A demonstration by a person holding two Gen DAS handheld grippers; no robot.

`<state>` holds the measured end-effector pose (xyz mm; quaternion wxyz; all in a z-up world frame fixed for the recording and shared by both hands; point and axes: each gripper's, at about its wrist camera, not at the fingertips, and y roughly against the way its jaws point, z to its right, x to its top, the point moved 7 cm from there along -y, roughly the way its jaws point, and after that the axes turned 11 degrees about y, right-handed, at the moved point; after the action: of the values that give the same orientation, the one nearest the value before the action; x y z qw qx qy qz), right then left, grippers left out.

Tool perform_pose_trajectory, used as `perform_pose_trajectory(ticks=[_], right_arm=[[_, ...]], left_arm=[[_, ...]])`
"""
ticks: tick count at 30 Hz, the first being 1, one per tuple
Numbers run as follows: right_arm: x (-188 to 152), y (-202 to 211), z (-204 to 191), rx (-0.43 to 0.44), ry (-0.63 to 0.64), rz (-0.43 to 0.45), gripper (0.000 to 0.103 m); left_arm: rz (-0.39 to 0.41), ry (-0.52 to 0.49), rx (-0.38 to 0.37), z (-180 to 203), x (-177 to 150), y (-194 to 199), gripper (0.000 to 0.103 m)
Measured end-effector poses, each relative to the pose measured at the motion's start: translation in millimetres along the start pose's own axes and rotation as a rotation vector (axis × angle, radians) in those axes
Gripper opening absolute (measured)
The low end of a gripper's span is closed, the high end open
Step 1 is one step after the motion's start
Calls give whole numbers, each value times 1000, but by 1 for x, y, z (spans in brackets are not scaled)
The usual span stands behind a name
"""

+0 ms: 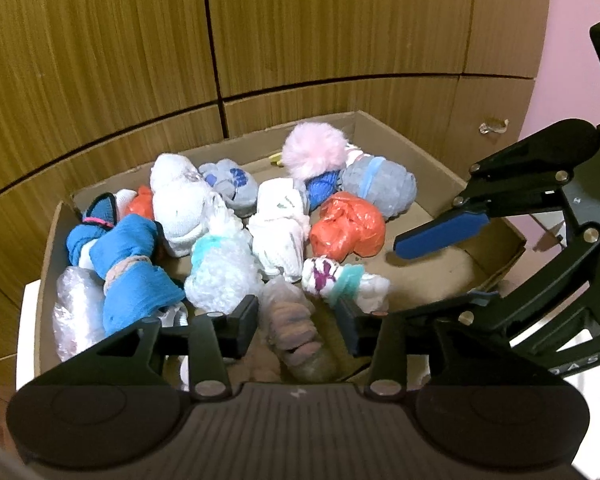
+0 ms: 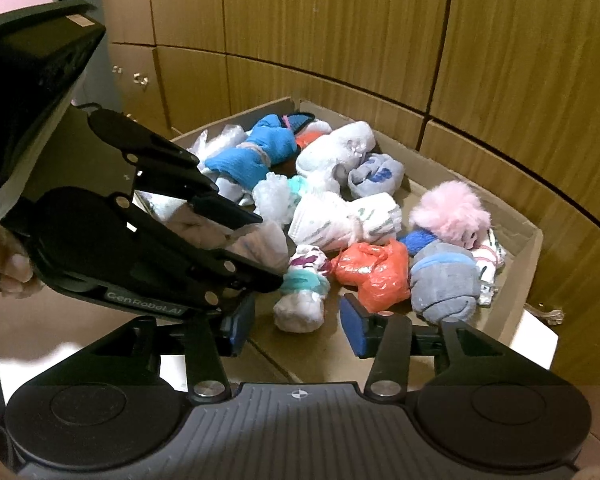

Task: Organize objects
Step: 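Open both tools and withdraw them back toward the remaining socks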

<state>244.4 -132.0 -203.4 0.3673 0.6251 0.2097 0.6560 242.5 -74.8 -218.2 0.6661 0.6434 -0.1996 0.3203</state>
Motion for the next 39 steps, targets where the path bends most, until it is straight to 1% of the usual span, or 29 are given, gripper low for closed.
perform_pose_trajectory(ticks=[3, 5, 8, 9, 10, 11, 15, 17, 18, 20, 23, 25, 28, 31, 35, 38, 39], right_arm=[[1, 9, -2, -9, -2, 9, 57], [2, 17, -4, -11, -9, 24, 64], [0, 33, -11, -27, -14, 47, 65], [-1, 39, -13, -34, -18, 57, 66], [-2, 45, -15, -44, -24, 67, 67], [-5, 53, -17, -57, -36, 79, 69], [-23, 76, -22, -93, -95, 120, 71], [-36, 85, -24, -121, -135, 129, 73], [-44, 90, -24, -133, -157, 133, 73], [-58, 97, -23, -157, -207, 145, 74], [-77, 103, -19, -189, -296, 163, 75], [-89, 105, -17, -218, -339, 167, 76], [-103, 108, -13, -258, -395, 178, 76], [-114, 112, -9, -282, -433, 194, 77], [-123, 118, -1, -314, -465, 216, 77], [-127, 119, 5, -318, -474, 223, 77], [-127, 118, 4, -317, -471, 223, 77]], left_arm=[[13, 5, 6, 1, 1, 8, 46], [20, 5, 12, 2, 0, 15, 46], [45, 11, 21, 4, -1, 29, 48], [55, 15, 25, 4, -3, 35, 51], [67, 19, 30, 4, -4, 40, 56], [80, 24, 34, 5, -7, 46, 58], [106, 50, 30, 12, -22, 63, 59], [120, 67, 28, 19, -33, 69, 69], [128, 77, 27, 22, -38, 71, 78], [145, 83, 23, 31, -49, 74, 81], [146, 95, 17, 46, -64, 70, 86], [137, 104, 16, 56, -72, 63, 94], [131, 117, 32, 67, -79, 54, 95], [124, 155, 45, 76, -81, 44, 95], [154, 169, 92, 89, -73, 32, 95], [155, 192, 103, 93, -72, 23, 87], [149, 198, 107, 92, -72, 20, 78]])
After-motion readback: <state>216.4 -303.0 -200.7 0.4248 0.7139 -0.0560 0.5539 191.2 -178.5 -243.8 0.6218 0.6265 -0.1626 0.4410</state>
